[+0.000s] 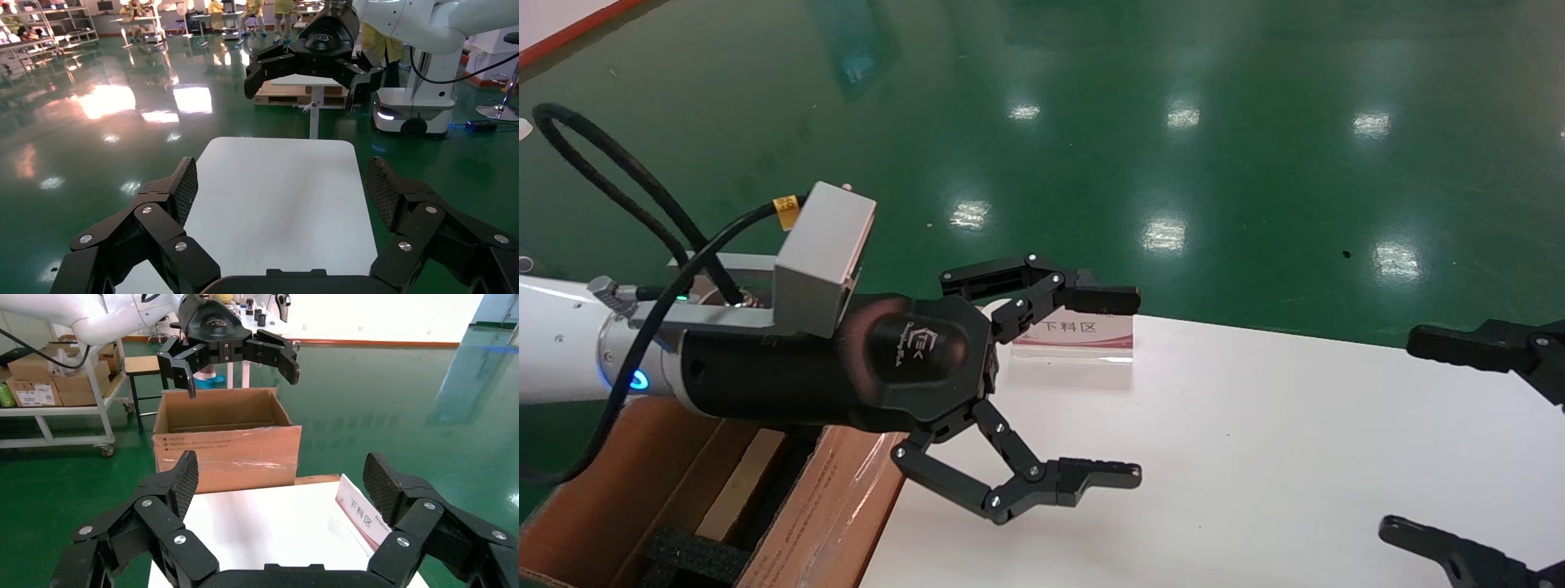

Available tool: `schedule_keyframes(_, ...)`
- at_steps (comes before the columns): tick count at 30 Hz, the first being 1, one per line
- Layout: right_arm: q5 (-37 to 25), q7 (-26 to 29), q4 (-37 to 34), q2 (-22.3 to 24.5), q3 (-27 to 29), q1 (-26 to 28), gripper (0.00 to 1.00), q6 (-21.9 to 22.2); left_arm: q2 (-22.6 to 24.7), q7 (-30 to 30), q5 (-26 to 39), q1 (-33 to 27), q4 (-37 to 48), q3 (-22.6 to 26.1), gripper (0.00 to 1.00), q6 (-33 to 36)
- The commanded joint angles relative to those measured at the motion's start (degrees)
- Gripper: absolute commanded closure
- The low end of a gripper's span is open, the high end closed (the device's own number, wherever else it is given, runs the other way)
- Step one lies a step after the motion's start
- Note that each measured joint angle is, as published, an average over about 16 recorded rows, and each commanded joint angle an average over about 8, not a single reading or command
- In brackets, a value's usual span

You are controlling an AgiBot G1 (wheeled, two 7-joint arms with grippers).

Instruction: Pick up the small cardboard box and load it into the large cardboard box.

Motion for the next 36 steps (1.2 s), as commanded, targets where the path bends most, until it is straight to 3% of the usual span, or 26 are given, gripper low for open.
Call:
schedule_keyframes(1,0.0,0.0,0.0,0.0,0.0,0.0,0.0,0.0,0.0,0.0,0.0,0.1,0.0,-0.1,0.0,0.0)
schedule_keyframes(36,0.0,0.0,0.0,0.0,0.0,0.0,0.0,0.0,0.0,0.0,0.1,-0.2,0.0,0.3,0.0,-0.1)
